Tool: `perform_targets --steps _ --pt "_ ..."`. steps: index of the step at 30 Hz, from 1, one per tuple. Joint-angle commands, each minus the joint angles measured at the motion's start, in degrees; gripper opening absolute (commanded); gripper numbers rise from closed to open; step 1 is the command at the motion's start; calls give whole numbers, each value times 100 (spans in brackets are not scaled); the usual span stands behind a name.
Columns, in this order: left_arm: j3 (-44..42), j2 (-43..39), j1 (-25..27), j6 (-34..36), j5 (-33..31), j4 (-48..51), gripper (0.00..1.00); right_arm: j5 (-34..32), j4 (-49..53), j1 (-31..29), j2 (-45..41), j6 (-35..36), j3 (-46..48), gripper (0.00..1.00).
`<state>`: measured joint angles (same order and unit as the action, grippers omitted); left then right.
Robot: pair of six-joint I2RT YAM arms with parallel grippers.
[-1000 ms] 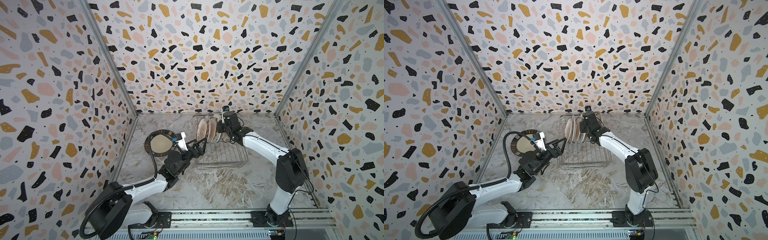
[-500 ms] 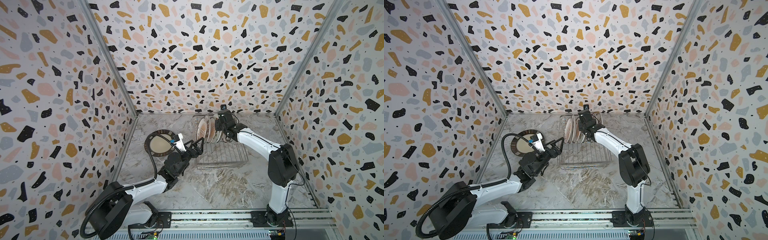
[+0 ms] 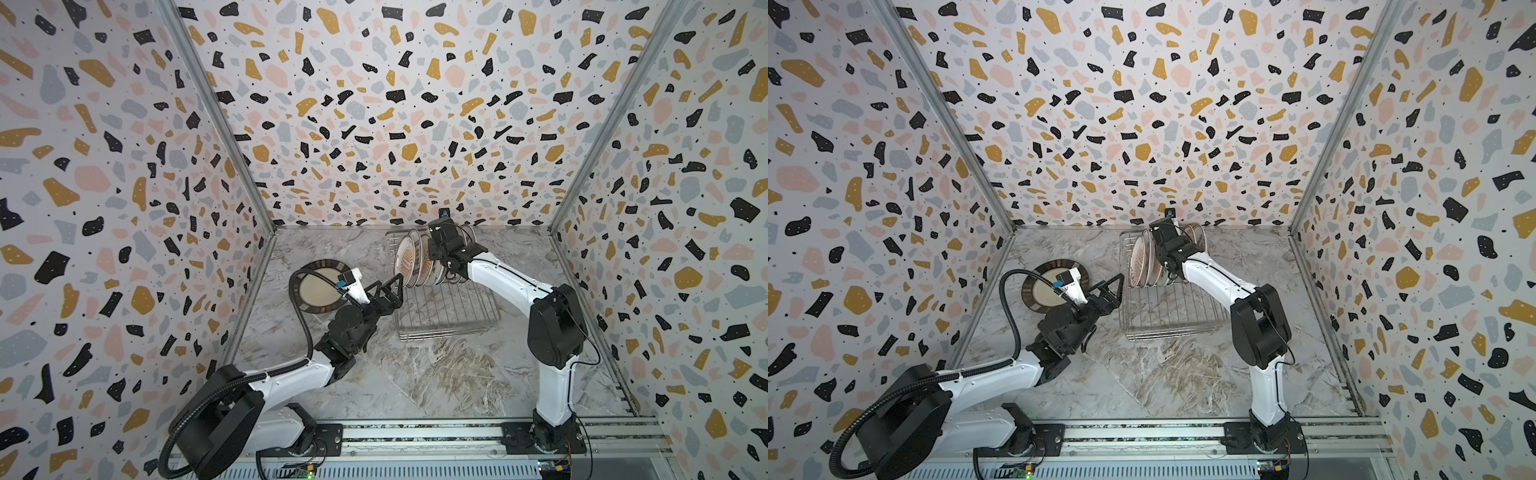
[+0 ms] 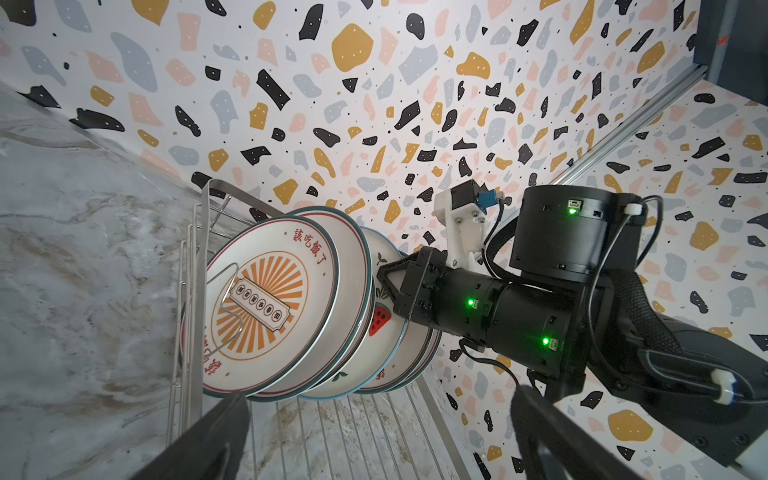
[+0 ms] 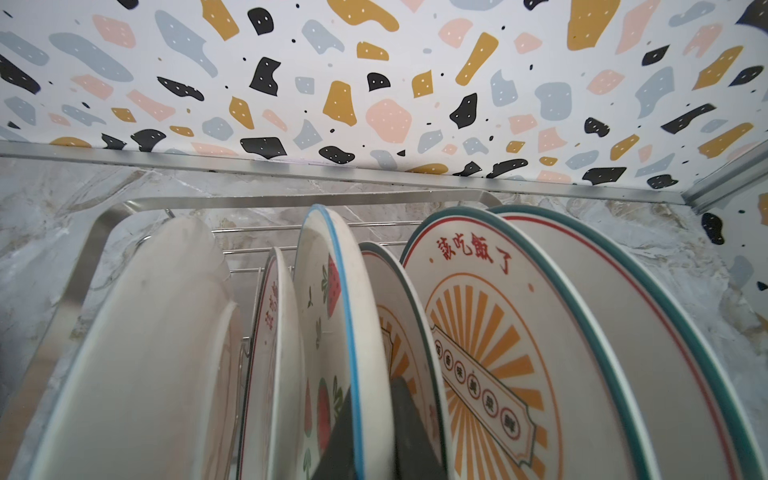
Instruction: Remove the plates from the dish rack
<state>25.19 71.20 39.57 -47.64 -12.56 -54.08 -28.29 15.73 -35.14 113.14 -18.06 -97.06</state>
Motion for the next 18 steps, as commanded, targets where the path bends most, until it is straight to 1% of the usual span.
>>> perform_targets --steps 1,7,11,14,18 --pt "-76 -102 24 -11 -73 -196 100 -454 284 -116 -71 286 -476 12" --pt "-82 -104 24 2 -58 -131 100 -840 466 -187 -15 369 -767 9" --pt "-54 -135 24 -18 -118 -37 100 -953 475 -238 -121 447 -848 9" --pt "3 -117 24 79 136 -32 100 -1125 484 -305 -221 556 -903 9" --pt "19 -116 24 93 304 -58 100 -1326 453 -319 -448 638 -874 8"
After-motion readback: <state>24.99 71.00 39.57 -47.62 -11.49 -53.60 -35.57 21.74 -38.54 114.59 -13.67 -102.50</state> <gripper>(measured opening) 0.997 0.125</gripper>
